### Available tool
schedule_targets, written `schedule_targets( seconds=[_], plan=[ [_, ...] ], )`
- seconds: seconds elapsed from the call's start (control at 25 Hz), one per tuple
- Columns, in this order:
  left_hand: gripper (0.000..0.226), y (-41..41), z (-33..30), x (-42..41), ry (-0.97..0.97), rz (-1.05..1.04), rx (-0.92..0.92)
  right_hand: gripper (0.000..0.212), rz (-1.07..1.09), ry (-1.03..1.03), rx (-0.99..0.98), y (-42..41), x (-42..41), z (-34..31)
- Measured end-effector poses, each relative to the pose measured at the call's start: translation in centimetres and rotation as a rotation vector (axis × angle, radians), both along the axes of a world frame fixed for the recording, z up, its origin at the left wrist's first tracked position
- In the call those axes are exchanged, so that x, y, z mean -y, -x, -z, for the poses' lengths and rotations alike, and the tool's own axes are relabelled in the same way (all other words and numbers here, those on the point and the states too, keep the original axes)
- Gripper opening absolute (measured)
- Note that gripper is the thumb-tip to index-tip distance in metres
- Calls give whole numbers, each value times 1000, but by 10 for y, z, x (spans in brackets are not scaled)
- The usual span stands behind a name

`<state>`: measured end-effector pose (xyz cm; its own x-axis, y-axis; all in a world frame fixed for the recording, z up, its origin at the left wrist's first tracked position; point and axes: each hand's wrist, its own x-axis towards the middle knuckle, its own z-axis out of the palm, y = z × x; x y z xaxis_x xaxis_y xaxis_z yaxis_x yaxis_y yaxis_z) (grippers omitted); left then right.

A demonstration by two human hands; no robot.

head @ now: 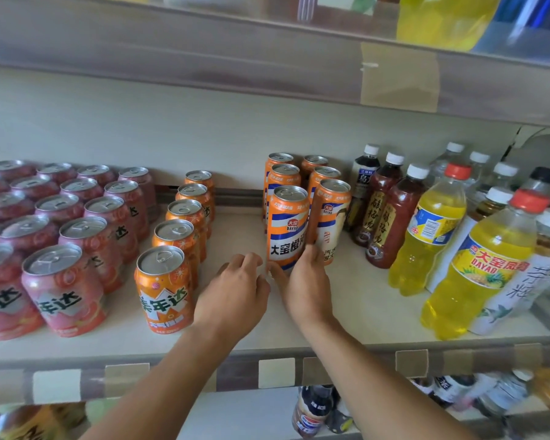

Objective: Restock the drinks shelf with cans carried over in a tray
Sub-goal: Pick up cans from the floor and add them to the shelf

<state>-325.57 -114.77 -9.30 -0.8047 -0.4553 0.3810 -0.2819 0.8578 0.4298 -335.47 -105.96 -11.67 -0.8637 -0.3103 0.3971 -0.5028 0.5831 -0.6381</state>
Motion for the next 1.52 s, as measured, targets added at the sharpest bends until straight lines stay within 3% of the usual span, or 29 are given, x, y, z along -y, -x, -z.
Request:
schedule_targets(
  seconds=[0.44, 0.96, 1.24, 1.52],
  plan=[
    [32, 6, 10, 0, -7, 12, 6, 48, 56, -26, 122, 4, 5, -13],
    [33, 10, 11, 4, 4, 8, -16, 53, 141, -251, 93, 22, 17, -26],
    [34, 11, 9, 1, -9, -5, 7, 53, 65, -163, 99, 25, -8, -16],
    [34, 19, 8, 0, -42, -40, 19, 50, 236, -28, 85, 53, -44, -16]
  ],
)
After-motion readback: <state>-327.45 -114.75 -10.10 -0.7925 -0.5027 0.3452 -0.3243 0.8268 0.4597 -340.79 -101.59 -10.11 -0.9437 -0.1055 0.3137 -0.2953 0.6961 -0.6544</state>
